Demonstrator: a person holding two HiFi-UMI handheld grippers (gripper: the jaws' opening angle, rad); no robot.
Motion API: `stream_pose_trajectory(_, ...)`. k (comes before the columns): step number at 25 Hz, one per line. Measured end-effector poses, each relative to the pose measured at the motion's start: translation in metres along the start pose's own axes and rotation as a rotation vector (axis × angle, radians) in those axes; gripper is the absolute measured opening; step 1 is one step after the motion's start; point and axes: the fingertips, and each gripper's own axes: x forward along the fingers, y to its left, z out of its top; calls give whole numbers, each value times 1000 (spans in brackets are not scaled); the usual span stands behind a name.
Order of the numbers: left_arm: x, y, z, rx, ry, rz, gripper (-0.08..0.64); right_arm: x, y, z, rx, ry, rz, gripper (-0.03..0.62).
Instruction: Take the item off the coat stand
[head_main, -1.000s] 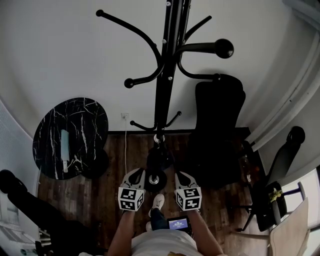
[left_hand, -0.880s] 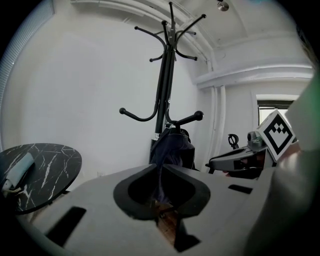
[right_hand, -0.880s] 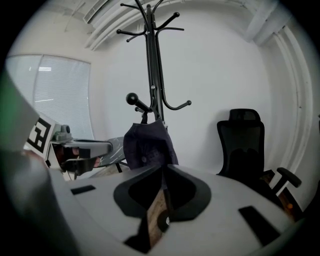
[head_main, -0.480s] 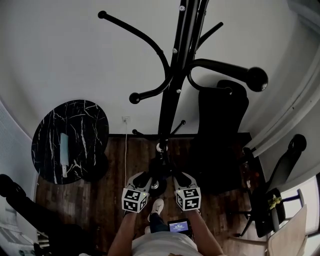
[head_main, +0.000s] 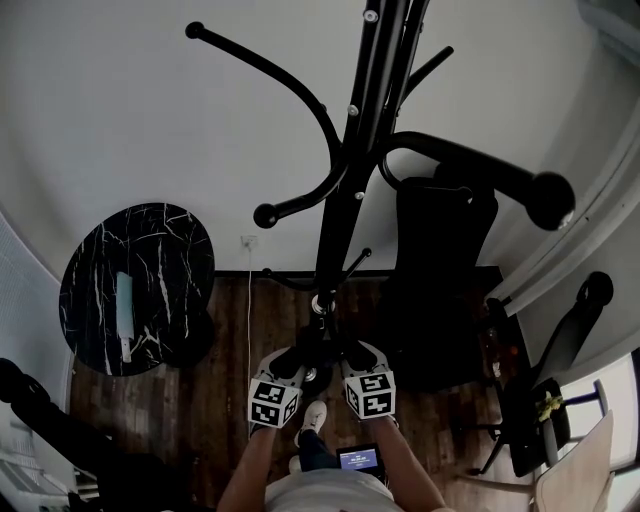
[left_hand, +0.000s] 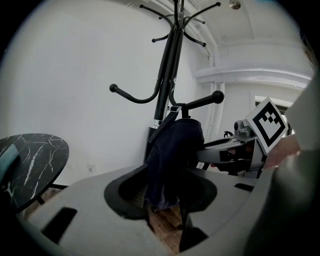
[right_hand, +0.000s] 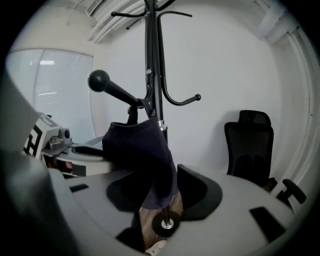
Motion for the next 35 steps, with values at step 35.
stream_pose_trajectory(35,-9,-15,0,35,25,-11,29,-10,8,-11,-37,55,7,40)
